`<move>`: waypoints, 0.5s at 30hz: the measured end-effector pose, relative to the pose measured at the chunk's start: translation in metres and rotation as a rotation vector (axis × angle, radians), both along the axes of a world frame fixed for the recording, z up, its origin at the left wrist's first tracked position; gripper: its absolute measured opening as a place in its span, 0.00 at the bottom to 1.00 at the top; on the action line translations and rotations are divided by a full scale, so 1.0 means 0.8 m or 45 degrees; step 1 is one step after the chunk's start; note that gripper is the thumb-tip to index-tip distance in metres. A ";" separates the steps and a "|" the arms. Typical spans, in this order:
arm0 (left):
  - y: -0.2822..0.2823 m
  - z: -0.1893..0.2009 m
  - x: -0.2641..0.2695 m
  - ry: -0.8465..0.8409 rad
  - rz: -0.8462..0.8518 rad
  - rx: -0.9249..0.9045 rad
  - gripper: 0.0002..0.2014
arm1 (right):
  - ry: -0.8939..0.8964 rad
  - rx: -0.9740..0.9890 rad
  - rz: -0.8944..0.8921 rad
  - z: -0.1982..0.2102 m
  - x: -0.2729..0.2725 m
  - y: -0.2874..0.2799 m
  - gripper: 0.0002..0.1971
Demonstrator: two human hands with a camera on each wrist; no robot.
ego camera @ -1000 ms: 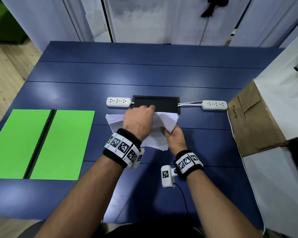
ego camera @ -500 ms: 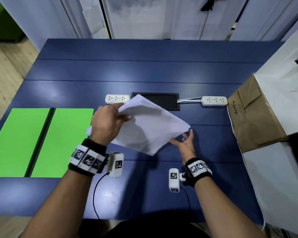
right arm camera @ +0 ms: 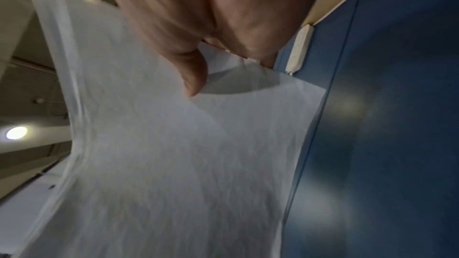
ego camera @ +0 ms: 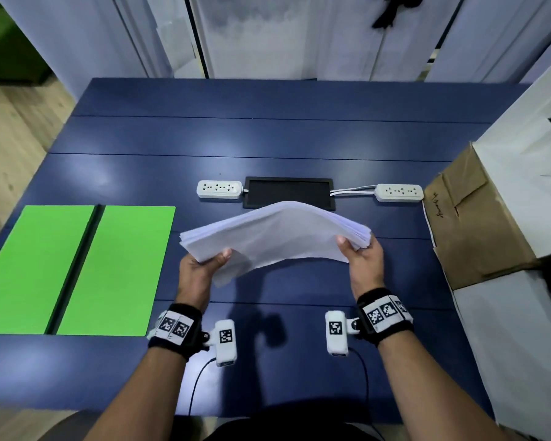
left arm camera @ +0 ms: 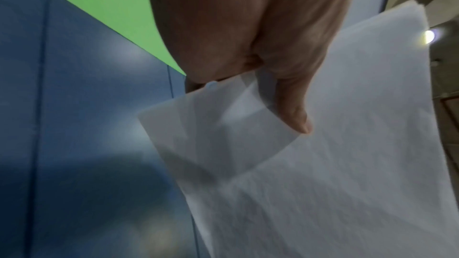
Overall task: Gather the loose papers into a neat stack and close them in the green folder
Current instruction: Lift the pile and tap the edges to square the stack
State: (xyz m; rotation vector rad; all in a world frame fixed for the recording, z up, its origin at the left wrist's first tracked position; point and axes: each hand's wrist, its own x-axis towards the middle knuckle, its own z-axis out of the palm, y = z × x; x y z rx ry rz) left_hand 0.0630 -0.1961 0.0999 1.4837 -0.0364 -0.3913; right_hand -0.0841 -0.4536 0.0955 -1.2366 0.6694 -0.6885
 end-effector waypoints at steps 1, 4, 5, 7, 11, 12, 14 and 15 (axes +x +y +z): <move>0.000 -0.009 -0.001 0.016 0.004 0.006 0.11 | 0.019 0.012 -0.011 -0.009 -0.002 0.000 0.16; 0.001 -0.034 -0.007 0.056 -0.017 0.038 0.11 | 0.134 0.006 -0.051 -0.029 -0.011 0.000 0.16; 0.001 -0.039 -0.008 0.065 -0.018 0.046 0.11 | 0.168 0.001 -0.060 -0.035 -0.013 0.000 0.16; 0.003 -0.046 -0.010 0.058 -0.029 0.054 0.12 | 0.206 0.001 -0.064 -0.041 -0.016 0.001 0.16; 0.014 -0.058 -0.007 0.047 -0.136 0.113 0.13 | 0.290 0.030 -0.006 -0.058 -0.029 -0.005 0.14; 0.018 -0.065 -0.005 0.048 -0.182 0.164 0.13 | 0.338 0.053 0.042 -0.066 -0.032 -0.005 0.14; 0.021 -0.076 -0.003 0.047 -0.268 0.269 0.10 | 0.449 0.103 0.109 -0.082 -0.040 -0.003 0.16; 0.020 -0.080 -0.003 0.064 -0.275 0.284 0.09 | 0.488 0.128 0.117 -0.089 -0.042 -0.002 0.19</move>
